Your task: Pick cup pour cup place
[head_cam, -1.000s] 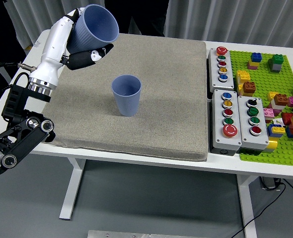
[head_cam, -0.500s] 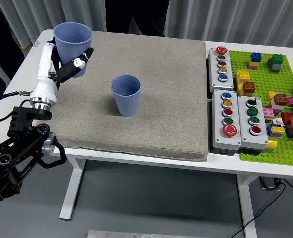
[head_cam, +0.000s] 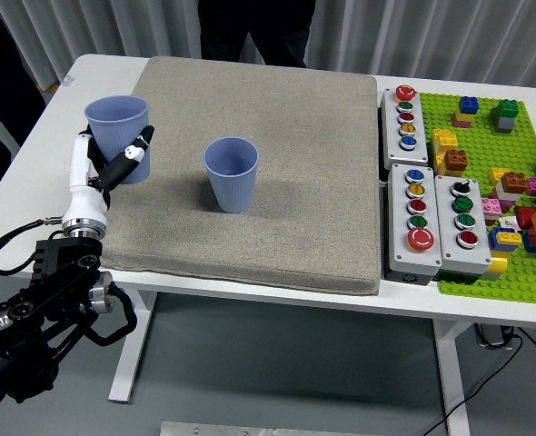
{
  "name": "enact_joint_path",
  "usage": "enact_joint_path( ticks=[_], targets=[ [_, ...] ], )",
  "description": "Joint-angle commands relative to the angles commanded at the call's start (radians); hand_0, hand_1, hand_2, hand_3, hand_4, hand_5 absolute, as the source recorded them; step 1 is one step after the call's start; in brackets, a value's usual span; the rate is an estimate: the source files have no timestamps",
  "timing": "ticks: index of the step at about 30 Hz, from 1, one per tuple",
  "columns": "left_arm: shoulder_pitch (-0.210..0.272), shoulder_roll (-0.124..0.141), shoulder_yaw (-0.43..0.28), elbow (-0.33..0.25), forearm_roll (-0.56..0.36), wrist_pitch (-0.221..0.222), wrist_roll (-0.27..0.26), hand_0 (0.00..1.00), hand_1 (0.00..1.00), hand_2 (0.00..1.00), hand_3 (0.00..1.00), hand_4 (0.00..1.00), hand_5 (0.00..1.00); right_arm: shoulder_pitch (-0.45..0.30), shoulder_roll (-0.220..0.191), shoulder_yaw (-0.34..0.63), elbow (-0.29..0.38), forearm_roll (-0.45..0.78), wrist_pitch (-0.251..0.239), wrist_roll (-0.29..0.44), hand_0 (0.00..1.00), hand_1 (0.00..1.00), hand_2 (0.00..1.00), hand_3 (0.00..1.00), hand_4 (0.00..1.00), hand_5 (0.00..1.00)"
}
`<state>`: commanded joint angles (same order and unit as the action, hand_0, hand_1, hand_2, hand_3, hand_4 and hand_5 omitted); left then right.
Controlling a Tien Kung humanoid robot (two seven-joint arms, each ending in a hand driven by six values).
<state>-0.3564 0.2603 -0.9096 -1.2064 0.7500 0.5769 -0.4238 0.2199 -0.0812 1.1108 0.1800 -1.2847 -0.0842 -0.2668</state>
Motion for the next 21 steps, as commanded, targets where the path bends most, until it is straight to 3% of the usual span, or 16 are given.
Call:
enact_joint_path(
  ticks=[5, 21],
  targets=[
    [0.001, -0.023, 0.012, 0.02, 0.011, -0.007, -0.005, 0.555, 0.521, 0.506, 0.515, 0.737, 0.261, 0.003, 0.0, -0.004, 0.0, 0.007, -0.001, 0.001, 0.675, 0.636, 0.566, 0.572, 0.002, 0.149],
    [-0.008, -0.044, 0.061, 0.093, 0.015, -0.011, -0.018, 0.562, 0.524, 0.507, 0.523, 0.738, 0.27, 0.008, 0.001, -0.011, 0.0, 0.015, -0.003, 0.001, 0.674, 0.636, 0.567, 0.573, 0.002, 0.149]
  ],
)
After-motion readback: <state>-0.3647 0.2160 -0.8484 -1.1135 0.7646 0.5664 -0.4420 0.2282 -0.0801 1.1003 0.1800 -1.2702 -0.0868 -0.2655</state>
